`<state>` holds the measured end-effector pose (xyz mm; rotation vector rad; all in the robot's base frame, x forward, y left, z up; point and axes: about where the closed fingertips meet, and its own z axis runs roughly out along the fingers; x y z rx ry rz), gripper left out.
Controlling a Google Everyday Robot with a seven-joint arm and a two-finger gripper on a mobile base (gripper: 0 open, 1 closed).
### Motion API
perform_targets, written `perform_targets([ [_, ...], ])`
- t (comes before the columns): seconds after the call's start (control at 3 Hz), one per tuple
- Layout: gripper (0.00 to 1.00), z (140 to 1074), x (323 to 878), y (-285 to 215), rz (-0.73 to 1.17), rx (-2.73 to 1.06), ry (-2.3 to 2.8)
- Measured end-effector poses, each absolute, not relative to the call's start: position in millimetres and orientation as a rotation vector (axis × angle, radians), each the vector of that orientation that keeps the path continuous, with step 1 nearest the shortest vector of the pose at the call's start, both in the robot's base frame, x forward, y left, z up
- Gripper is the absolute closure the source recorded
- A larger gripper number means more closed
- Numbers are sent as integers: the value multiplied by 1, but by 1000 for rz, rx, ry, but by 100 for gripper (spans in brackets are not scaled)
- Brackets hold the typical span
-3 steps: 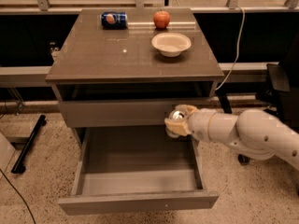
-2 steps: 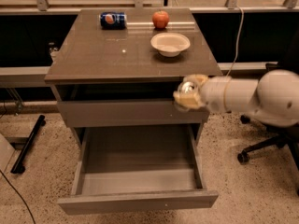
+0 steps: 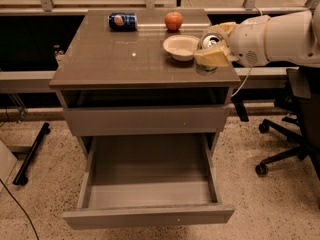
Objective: Pick 7up can from middle drawer and place on counter
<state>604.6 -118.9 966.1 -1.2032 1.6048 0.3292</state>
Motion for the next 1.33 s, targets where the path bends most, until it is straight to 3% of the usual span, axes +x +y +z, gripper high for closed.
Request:
perform_targets([
  [0.67, 100, 975, 626, -92, 318, -1251, 1549],
  [1.33, 100, 985, 679, -25, 385, -1360, 1411],
])
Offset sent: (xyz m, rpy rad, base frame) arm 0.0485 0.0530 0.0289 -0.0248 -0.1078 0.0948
